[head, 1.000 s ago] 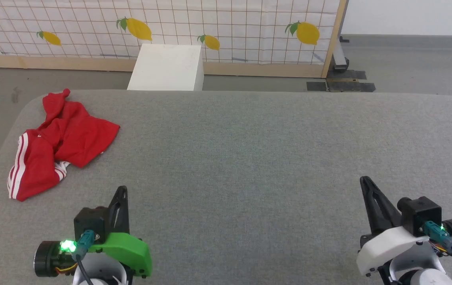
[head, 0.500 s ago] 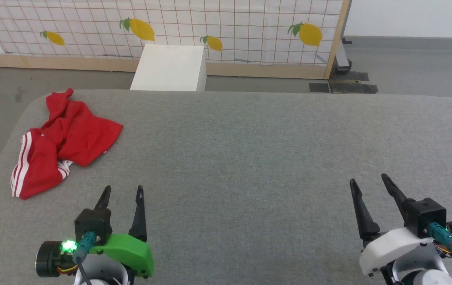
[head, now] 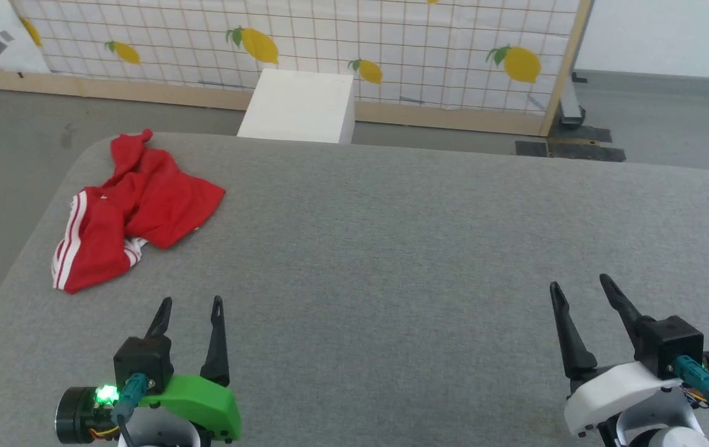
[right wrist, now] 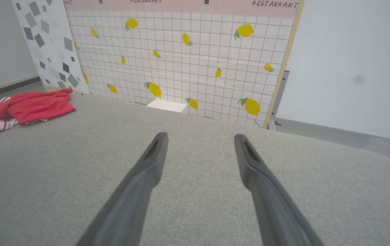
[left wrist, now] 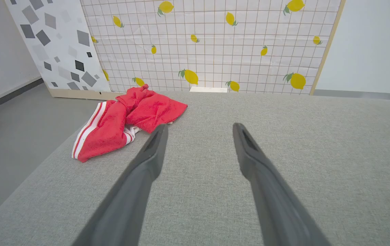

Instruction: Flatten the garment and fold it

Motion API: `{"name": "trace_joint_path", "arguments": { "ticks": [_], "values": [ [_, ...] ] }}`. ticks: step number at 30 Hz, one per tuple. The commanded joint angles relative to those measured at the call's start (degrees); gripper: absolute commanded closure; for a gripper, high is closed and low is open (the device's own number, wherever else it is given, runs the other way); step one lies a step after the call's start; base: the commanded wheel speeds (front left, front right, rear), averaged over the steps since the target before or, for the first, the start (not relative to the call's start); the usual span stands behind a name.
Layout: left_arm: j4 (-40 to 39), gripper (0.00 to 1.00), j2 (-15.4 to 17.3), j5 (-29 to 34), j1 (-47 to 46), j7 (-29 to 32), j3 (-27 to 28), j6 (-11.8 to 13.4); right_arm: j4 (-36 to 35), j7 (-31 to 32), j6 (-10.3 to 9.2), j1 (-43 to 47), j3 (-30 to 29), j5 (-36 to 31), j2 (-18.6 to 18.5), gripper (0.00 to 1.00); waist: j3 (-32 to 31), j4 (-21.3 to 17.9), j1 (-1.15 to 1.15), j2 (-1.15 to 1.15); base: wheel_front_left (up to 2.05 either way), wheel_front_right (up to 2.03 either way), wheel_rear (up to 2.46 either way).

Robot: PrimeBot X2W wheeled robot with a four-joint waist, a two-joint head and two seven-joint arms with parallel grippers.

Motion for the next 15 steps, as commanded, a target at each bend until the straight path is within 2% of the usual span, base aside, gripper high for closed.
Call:
{"name": "trace_joint_path", "arguments": {
  "ticks": [1, 15],
  "values": [
    [-0.2, 0.0, -0.07, -0.35, 0.81, -0.71, -0.16, 0.3, -0.16, -0.72, -0.02, 0.84, -0.04, 0.46, 0.03, 0.0, -0.3, 1.22, 0.0, 0.0, 0.0, 0.0, 0.0],
    [-0.71, 0.0, -0.11, -0.73, 2.27, -2.38, -0.12, 0.46, -0.36, -2.39, -0.03, 1.84, 0.33, 1.0, 0.05, 0.0, -1.32, 6.88, 0.0, 0.0, 0.0, 0.0, 0.0]
  ]
}}
